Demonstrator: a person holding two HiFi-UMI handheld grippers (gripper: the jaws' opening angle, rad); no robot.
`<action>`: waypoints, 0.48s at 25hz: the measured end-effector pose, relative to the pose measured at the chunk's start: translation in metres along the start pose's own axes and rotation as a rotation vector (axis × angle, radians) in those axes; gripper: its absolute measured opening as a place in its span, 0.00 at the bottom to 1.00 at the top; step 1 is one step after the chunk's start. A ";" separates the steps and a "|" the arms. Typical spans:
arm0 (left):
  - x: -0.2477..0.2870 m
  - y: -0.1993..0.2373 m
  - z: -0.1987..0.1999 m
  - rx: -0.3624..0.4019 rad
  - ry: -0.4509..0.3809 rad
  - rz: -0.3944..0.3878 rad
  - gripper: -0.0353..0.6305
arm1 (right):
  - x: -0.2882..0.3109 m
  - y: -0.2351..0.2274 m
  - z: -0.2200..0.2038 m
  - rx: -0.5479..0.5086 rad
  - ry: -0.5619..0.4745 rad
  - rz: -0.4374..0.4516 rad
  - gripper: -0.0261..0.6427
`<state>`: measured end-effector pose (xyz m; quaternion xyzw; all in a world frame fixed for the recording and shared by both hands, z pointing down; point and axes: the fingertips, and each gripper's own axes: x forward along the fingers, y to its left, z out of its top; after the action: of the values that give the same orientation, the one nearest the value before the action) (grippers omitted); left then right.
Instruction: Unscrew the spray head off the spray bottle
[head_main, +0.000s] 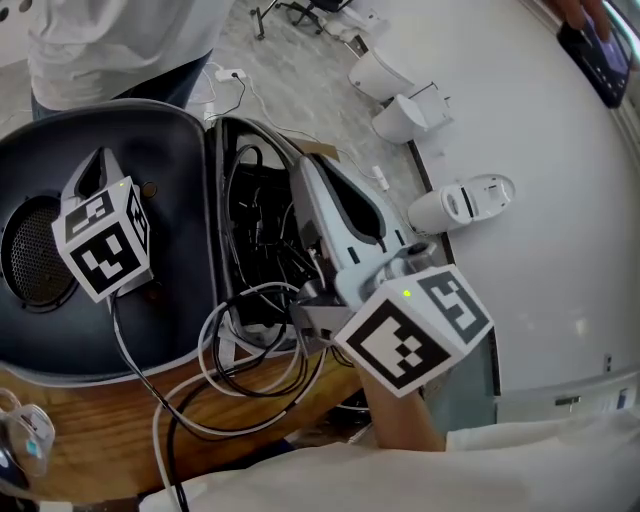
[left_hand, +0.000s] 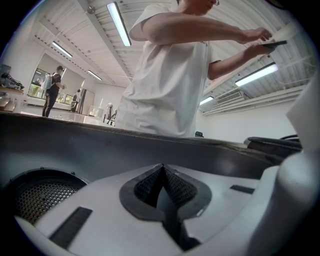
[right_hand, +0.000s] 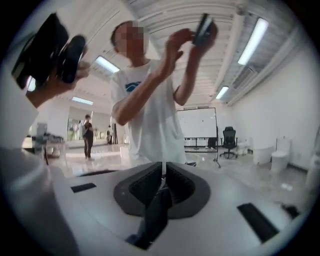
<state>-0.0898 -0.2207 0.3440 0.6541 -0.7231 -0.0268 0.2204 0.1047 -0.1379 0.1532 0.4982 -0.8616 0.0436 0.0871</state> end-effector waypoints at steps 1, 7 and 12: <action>0.000 0.000 0.000 0.000 0.000 -0.001 0.05 | 0.000 -0.004 0.001 0.094 -0.017 0.013 0.05; 0.000 0.000 0.000 -0.001 0.001 0.000 0.05 | 0.003 -0.020 -0.003 0.639 -0.113 0.110 0.41; 0.000 0.000 0.000 -0.003 0.001 0.000 0.05 | -0.002 -0.026 -0.011 1.015 -0.183 0.171 0.38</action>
<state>-0.0901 -0.2203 0.3445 0.6538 -0.7229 -0.0277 0.2219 0.1289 -0.1476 0.1636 0.4075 -0.7736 0.4189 -0.2449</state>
